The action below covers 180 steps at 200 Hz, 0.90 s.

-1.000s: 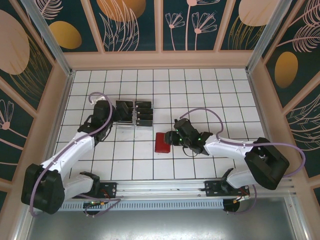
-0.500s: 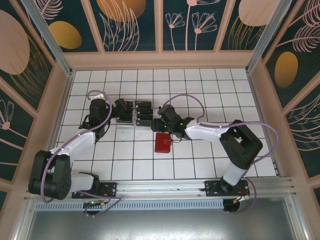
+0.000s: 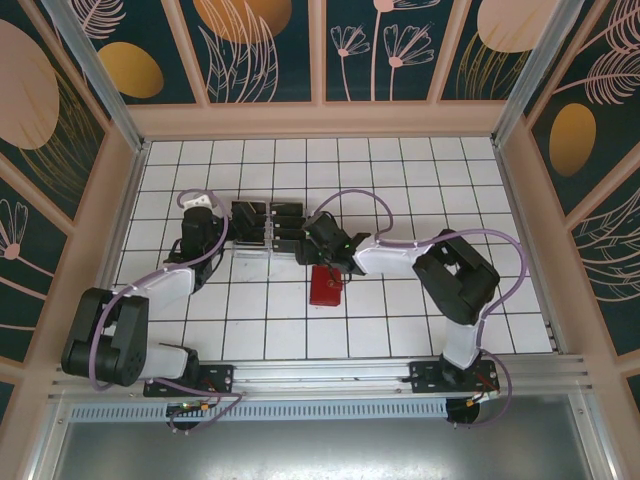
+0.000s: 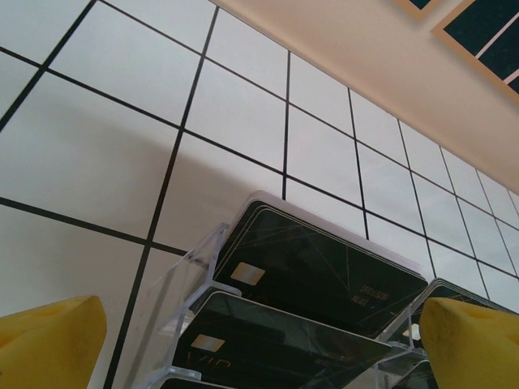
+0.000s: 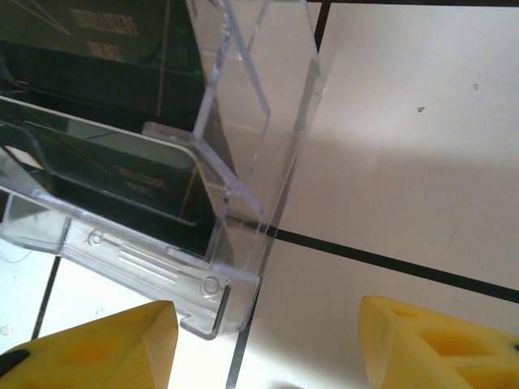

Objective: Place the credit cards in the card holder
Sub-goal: Move the storage box to the top-center of the table.

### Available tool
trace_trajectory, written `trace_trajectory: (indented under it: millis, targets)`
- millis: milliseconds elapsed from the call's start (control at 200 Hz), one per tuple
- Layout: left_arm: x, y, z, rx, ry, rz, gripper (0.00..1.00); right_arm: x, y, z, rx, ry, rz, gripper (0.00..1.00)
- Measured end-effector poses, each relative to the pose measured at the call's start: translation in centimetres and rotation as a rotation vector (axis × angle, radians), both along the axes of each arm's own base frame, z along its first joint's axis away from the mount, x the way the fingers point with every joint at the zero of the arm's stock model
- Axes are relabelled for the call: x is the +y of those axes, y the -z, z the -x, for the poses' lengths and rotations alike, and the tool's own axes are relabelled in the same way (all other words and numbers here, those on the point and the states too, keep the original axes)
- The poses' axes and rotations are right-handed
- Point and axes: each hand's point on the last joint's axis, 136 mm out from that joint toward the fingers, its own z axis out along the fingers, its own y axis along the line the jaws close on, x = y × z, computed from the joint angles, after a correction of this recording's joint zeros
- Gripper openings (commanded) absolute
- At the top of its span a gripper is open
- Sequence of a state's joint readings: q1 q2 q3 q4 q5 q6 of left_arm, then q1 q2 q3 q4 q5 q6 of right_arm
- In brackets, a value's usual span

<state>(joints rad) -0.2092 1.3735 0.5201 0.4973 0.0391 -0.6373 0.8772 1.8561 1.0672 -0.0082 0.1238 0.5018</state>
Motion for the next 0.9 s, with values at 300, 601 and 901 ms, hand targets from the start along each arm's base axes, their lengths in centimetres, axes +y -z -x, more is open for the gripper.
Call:
trace_trajectory:
  millis: [300,601,901]
  targets:
    - [-0.8,1.1,-0.2,-0.011,0.035,0.032,0.98,0.1,0.3,-0.4,-0.006,0.01,0.01,0.61]
    - [-2.5,1.6,-0.8,-0.037,0.111,0.092,0.98,-0.9,0.5,-1.5,-0.007,0.042,0.013,0.6]
    - [-4.0,1.8,-0.9,-0.044,0.168,0.146,0.98,-3.4,0.6,-3.8,-0.015,0.12,0.021,0.6]
